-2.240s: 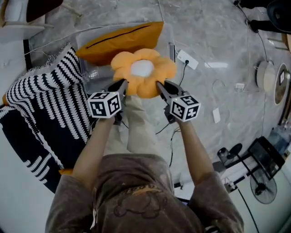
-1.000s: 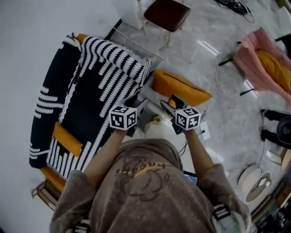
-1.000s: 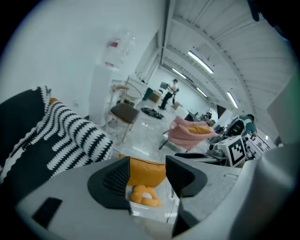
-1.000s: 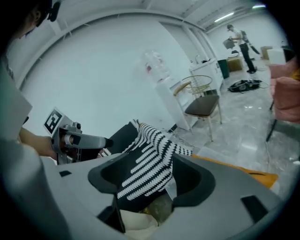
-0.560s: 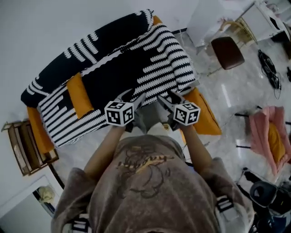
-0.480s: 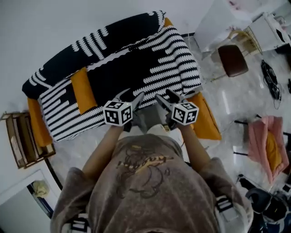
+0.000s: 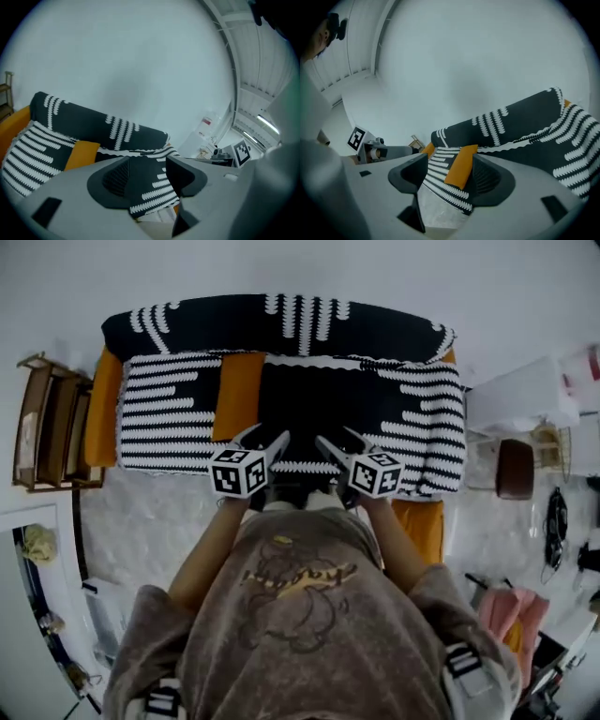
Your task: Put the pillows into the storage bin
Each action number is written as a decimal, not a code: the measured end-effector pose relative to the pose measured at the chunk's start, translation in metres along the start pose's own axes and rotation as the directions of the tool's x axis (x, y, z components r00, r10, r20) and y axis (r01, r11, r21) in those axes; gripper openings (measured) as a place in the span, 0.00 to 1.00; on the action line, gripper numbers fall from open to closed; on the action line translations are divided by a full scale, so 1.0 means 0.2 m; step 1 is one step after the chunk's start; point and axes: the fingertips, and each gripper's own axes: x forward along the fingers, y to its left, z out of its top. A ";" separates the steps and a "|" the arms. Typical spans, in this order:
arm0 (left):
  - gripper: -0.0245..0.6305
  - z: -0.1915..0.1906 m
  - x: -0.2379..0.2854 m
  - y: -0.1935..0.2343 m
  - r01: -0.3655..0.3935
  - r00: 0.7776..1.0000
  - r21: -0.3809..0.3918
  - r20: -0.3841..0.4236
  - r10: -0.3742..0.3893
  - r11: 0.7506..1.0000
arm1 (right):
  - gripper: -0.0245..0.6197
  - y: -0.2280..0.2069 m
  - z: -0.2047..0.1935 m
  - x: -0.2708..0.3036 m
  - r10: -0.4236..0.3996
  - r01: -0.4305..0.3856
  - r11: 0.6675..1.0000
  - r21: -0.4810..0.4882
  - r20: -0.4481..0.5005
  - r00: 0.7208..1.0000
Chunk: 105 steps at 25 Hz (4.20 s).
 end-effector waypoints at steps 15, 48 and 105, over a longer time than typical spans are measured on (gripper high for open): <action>0.44 0.15 -0.13 0.92 -0.282 0.954 -0.200 0.049 0.297 0.938 | 0.48 0.21 0.07 0.97 0.189 -0.230 0.968 -0.103 -0.308 0.933; 0.53 -0.64 1.09 2.41 0.073 0.961 -0.330 -0.228 -0.154 0.941 | 0.59 -0.61 -0.93 2.44 0.086 -0.067 0.996 0.066 -0.346 0.934; 0.41 -2.01 0.27 -2.91 0.964 0.001 -0.113 -0.904 -0.427 0.242 | 0.43 -0.37 -1.61 -2.94 -0.962 0.431 0.272 0.860 0.238 0.132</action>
